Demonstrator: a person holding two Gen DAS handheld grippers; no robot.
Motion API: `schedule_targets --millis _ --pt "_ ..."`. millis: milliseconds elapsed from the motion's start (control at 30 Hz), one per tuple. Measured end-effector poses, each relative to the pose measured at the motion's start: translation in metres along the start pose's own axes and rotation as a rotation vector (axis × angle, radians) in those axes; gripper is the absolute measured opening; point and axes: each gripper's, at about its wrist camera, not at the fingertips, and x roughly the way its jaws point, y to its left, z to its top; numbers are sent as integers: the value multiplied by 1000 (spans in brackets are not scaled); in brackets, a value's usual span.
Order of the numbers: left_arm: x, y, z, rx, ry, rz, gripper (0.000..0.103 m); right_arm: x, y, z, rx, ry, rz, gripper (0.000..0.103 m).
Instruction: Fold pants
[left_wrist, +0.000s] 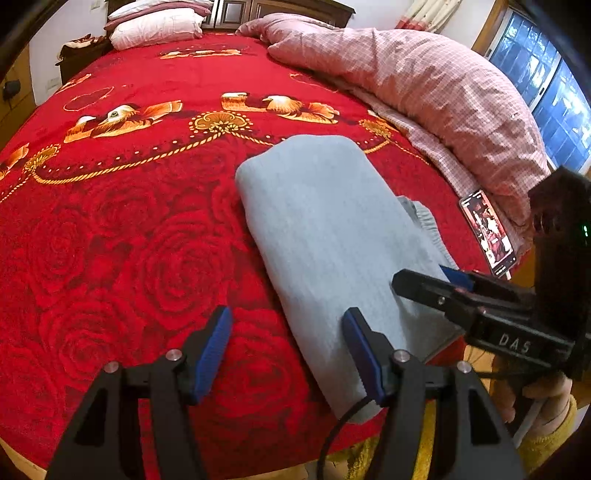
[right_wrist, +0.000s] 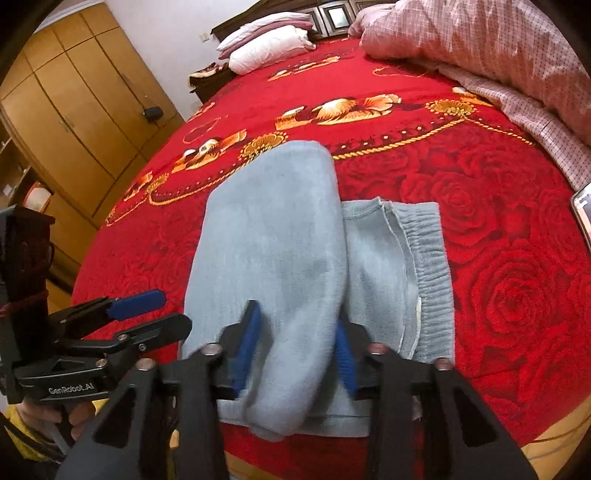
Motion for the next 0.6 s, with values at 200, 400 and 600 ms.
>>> schedule_targets --millis 200,400,600 --pt "-2 5 0 -23 -9 -1 68 -11 4 0 -8 -37 5 21" --pt "-6 10 1 -38 -21 -2 68 -28 19 1 -58 -98 2 14" --pt "-14 11 4 -42 -40 -6 68 -71 25 5 -76 -195 8 14"
